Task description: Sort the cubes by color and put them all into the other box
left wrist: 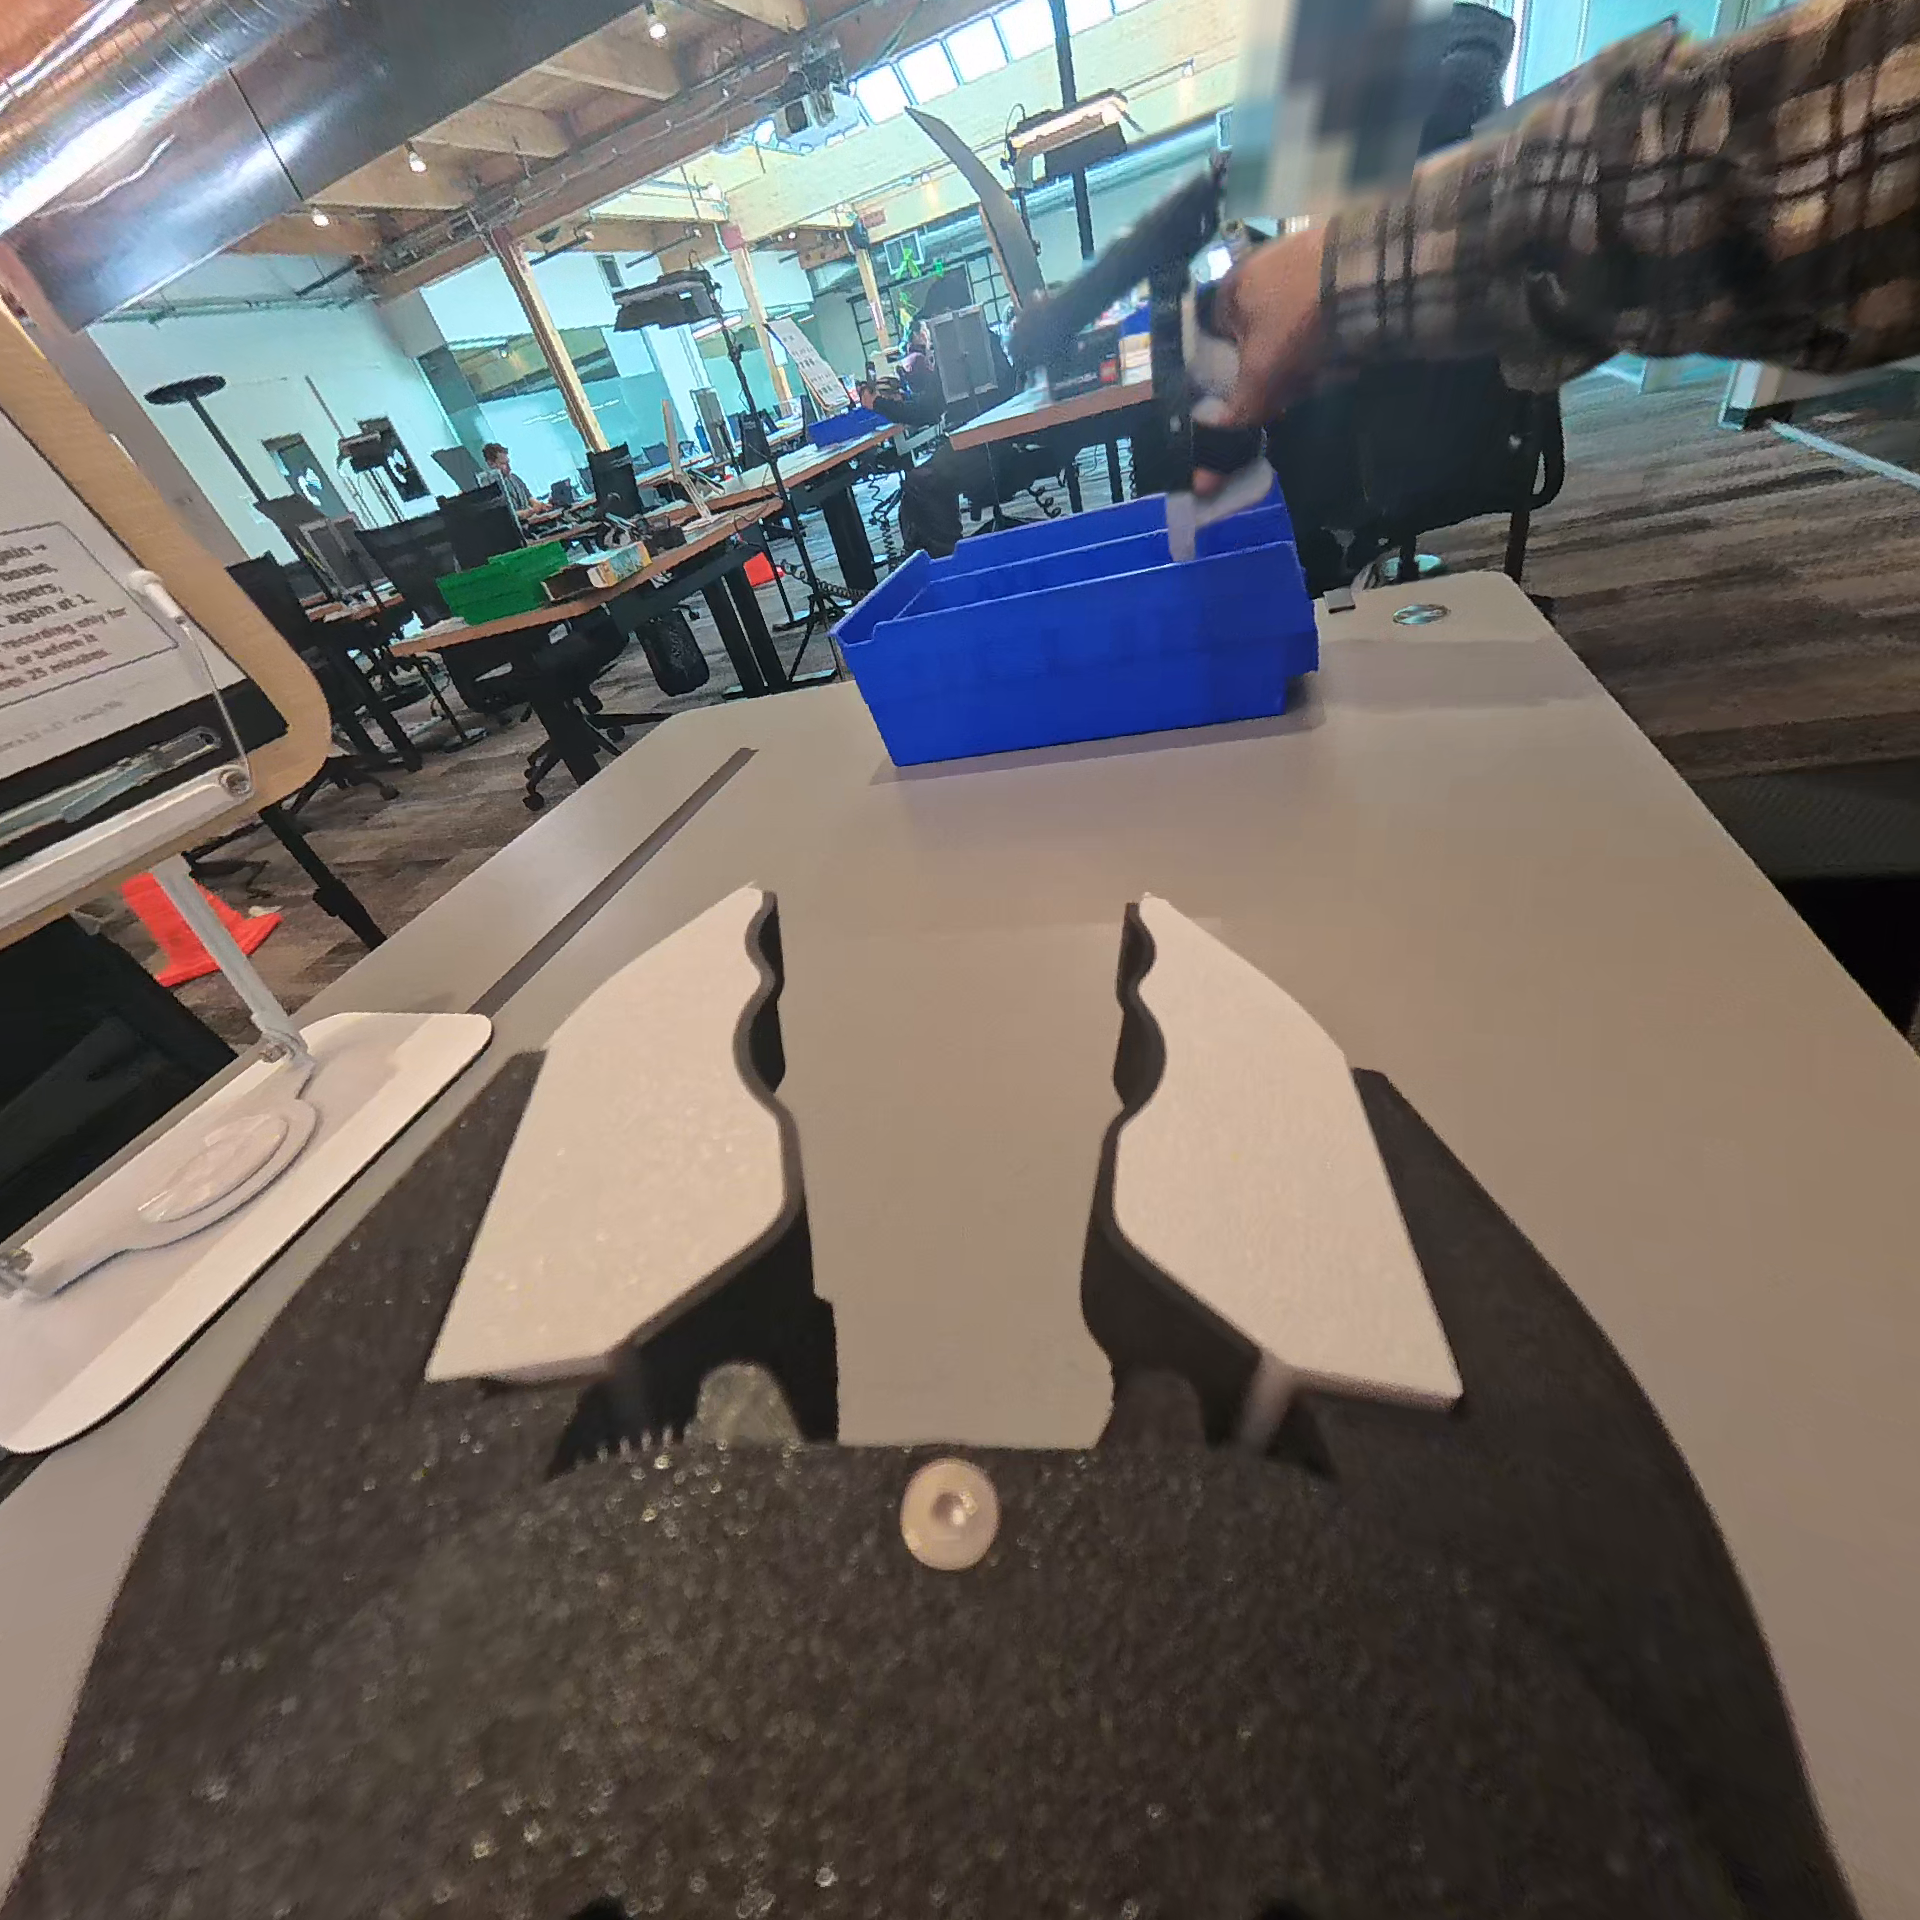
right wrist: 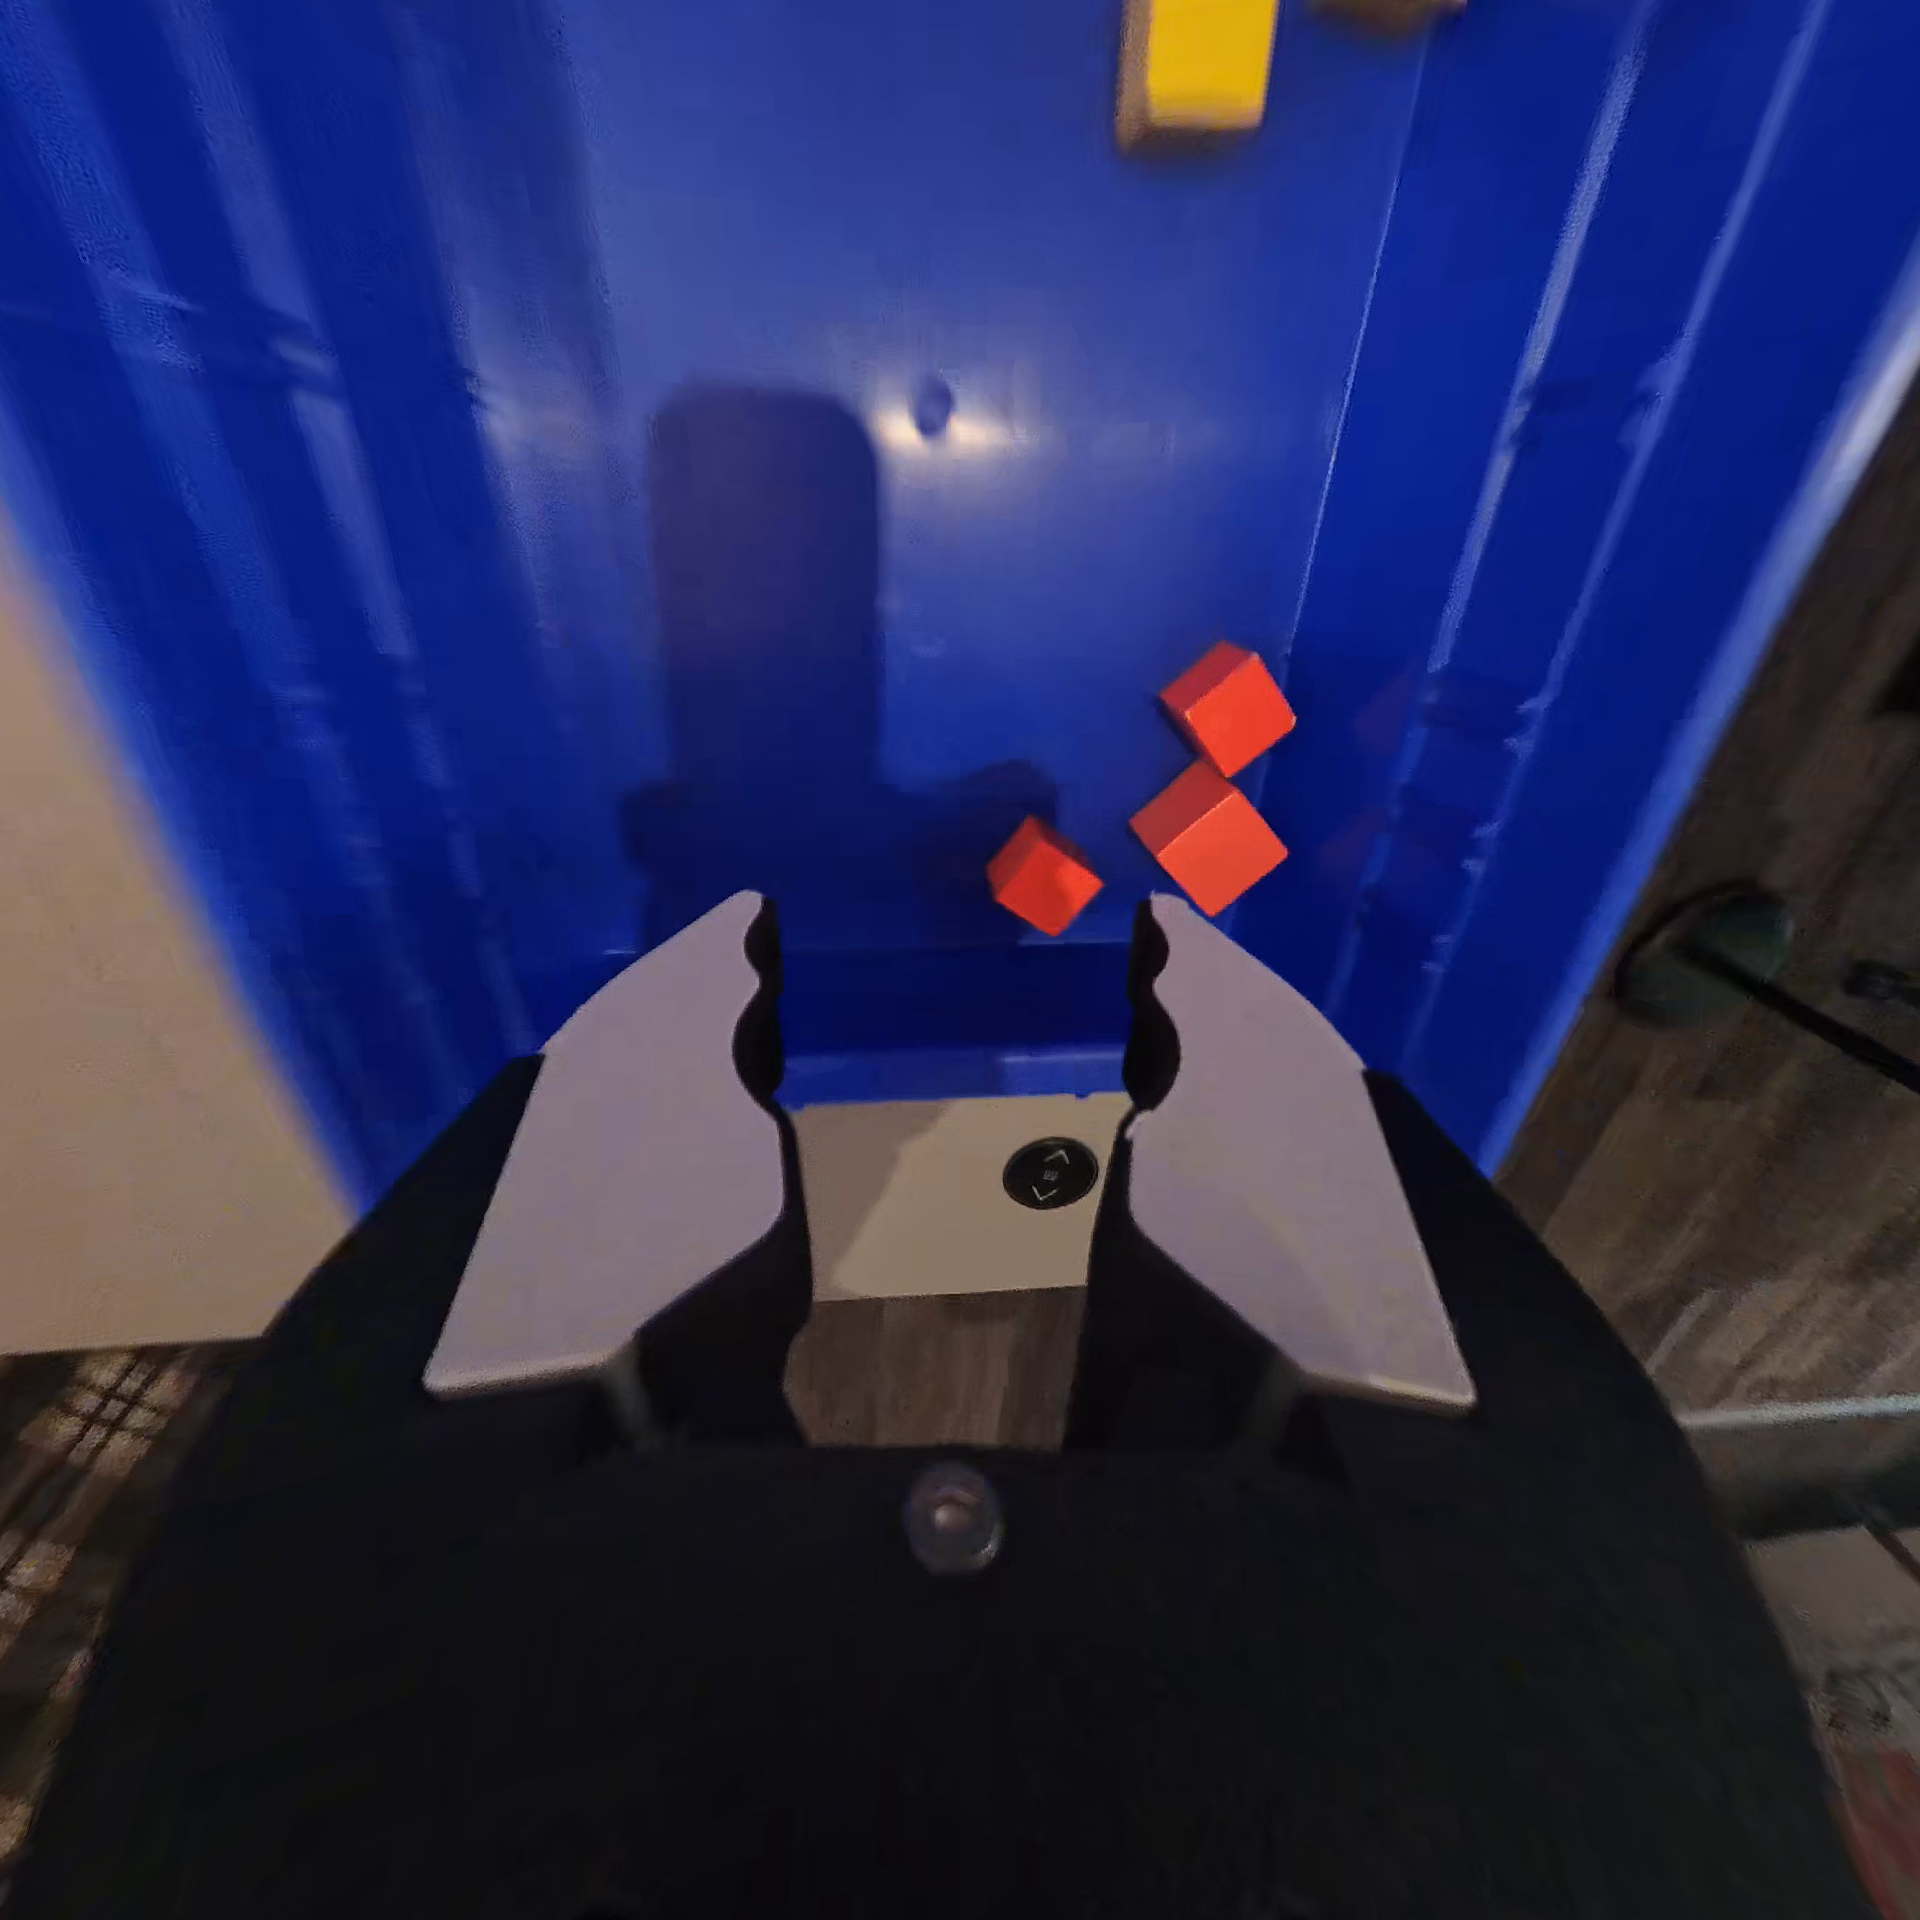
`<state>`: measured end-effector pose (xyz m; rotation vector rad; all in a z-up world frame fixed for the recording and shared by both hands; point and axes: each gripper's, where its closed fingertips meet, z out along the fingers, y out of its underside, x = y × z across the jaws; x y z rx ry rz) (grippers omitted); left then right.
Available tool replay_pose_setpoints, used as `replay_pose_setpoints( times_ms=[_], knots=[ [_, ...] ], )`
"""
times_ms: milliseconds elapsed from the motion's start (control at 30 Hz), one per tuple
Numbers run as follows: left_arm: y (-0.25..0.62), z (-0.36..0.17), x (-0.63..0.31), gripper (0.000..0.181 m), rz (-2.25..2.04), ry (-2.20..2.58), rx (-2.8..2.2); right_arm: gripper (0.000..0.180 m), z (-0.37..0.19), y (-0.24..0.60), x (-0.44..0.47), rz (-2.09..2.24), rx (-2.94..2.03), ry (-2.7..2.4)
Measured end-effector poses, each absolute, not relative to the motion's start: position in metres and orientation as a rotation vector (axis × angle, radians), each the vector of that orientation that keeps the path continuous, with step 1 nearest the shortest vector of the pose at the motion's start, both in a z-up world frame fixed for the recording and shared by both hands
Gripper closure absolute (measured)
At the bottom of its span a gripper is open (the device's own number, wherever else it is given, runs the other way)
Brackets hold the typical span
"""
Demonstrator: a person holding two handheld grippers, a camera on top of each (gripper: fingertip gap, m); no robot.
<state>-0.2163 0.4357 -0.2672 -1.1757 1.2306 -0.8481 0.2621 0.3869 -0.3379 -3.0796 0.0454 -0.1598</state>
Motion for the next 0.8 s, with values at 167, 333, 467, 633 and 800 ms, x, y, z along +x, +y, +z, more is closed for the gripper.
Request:
replay_pose_setpoints(
  times_ms=[167, 333, 467, 633, 800],
  knots=[
    [0.439, -0.27, -0.217, 0.119, -0.829, 1.231, -1.19, 0.109, -0.238, 0.454, 0.17, -0.025, -2.674, -0.277],
    [0.441, -0.271, -0.218, 0.119, -0.807, 1.235, -1.192, 0.097, -0.188, 0.496, 0.039, 0.16, -2.213, -0.585],
    [0.443, -0.272, -0.22, 0.119, -0.802, 1.232, -1.201, 0.092, -0.203, 0.503, -0.053, 0.41, -1.985, -0.667],
    [0.446, -0.274, -0.221, 0.12, -0.794, 1.228, -1.208, 0.091, -0.245, 0.512, -0.116, 0.616, -1.8, -0.653],
    [0.448, -0.278, -0.221, 0.12, -0.78, 1.234, -1.221, 0.093, -0.285, 0.519, -0.139, 0.625, -1.676, -0.618]
  ],
)
